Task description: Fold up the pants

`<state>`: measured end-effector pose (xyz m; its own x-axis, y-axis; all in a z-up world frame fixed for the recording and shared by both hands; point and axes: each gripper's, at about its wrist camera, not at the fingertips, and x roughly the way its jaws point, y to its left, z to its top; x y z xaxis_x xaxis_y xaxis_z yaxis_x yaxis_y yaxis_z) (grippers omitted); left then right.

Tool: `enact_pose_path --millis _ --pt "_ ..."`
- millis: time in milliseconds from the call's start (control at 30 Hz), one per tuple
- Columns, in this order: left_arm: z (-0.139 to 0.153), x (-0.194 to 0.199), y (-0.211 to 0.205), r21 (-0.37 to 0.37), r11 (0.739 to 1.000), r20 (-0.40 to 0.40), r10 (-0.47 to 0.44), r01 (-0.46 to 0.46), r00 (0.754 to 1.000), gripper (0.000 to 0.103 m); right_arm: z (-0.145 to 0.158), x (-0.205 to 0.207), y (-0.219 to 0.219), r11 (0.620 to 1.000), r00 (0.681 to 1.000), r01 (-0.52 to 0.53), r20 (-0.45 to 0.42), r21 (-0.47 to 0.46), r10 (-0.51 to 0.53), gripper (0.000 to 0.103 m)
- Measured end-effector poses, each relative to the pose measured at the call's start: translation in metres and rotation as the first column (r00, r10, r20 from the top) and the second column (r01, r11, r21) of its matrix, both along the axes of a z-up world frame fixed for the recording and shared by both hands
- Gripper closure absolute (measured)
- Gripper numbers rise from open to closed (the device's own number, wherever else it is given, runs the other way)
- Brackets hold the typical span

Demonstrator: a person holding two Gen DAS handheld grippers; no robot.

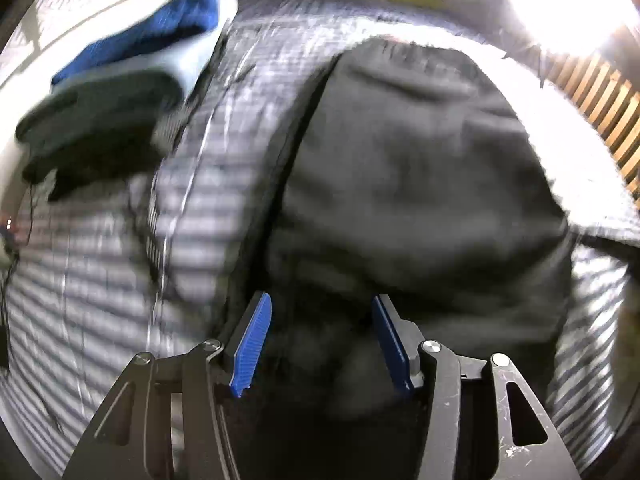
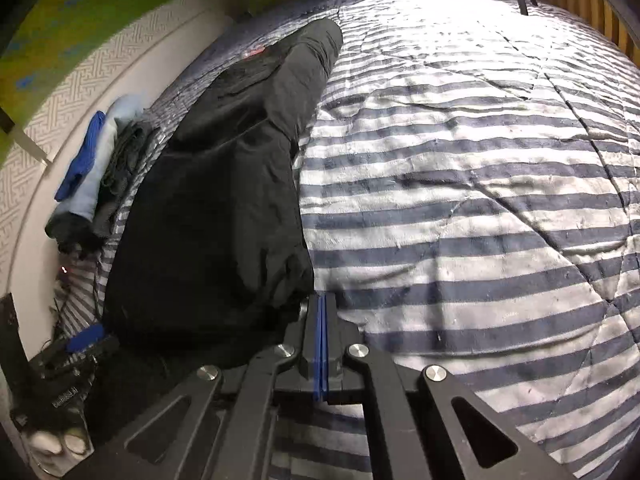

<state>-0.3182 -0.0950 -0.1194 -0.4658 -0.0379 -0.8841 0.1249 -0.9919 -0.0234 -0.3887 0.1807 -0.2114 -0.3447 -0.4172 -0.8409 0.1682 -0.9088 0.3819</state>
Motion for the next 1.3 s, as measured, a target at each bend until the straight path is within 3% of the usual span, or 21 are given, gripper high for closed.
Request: enact_pose_path --millis 100,233,300,400,467,567,700,800,867,933,967,1067,1167,1267,1300 --pt "0.020 -0.046 0.003 0.018 1.000 -0.039 -0.024 0.025 0.999 0.046 -0.002 -0.004 0.016 0.986 0.998 0.023 0.054 -0.165 -0.014 0.102" --pt "0.026 -0.115 -0.004 0.063 0.998 -0.046 -0.008 0.011 0.999 0.045 -0.003 -0.012 0.037 0.950 0.996 0.052 0.079 -0.306 -0.030 0.099" --pt "0.023 -0.146 -0.013 0.097 0.995 -0.040 -0.002 0.006 0.999 0.041 -0.006 -0.015 0.033 0.942 0.996 0.054 0.087 -0.331 -0.026 0.097" --pt "0.016 -0.179 -0.026 0.067 0.997 -0.047 0.033 -0.030 0.998 0.039 -0.010 -0.016 0.024 0.940 0.996 0.040 0.093 -0.339 -0.008 0.094" --pt "0.008 -0.193 -0.040 0.088 0.995 -0.034 0.040 -0.037 0.999 0.037 -0.010 -0.016 0.023 0.947 0.995 0.058 0.093 -0.315 -0.030 0.093" --pt "-0.001 -0.205 -0.052 0.115 0.992 -0.018 0.055 -0.052 0.998 0.037 0.009 -0.009 0.024 0.977 0.996 0.080 -0.018 -0.199 -0.086 0.091" --pt "-0.014 -0.219 -0.053 0.132 0.991 -0.004 0.026 -0.025 1.000 0.037 0.025 -0.001 0.019 0.964 0.996 0.014 -0.076 -0.267 -0.035 0.091" --pt "-0.022 -0.226 -0.047 0.139 0.990 0.010 0.014 -0.015 1.000 0.038 0.019 0.003 0.005 0.973 0.997 -0.042 -0.073 -0.229 0.025 0.091" --pt "-0.023 -0.227 -0.039 0.132 0.991 0.004 -0.004 0.004 1.000 0.063 0.006 0.003 0.006 0.973 0.999 -0.033 -0.036 -0.229 0.026 0.091" --pt "-0.020 -0.225 -0.034 0.053 0.999 -0.001 0.010 -0.010 1.000 0.094 -0.002 0.000 0.006 0.967 1.000 -0.026 0.000 -0.252 0.027 0.091" --pt "-0.019 -0.225 -0.033 0.040 0.999 -0.006 0.006 -0.006 1.000 0.100 -0.004 0.000 0.008 0.965 1.000 -0.024 0.006 -0.261 0.026 0.091" --pt "-0.009 -0.217 -0.033 -0.030 1.000 -0.058 -0.005 0.003 0.998 0.100 -0.008 -0.001 0.003 0.975 1.000 -0.030 -0.004 -0.220 0.030 0.091" --pt "-0.026 -0.224 -0.021 -0.139 0.990 -0.001 -0.010 0.010 1.000 0.099 -0.012 -0.001 0.005 0.973 1.000 -0.014 0.000 -0.230 0.015 0.091" --pt "-0.029 -0.227 0.004 -0.324 0.946 0.011 -0.028 0.030 1.000 0.095 -0.010 -0.001 0.010 0.973 1.000 -0.027 0.010 -0.230 0.030 0.090" --pt "-0.026 -0.228 0.014 -0.406 0.914 0.001 -0.017 0.016 1.000 0.092 -0.010 0.000 0.012 0.971 1.000 -0.021 0.014 -0.238 0.025 0.089"
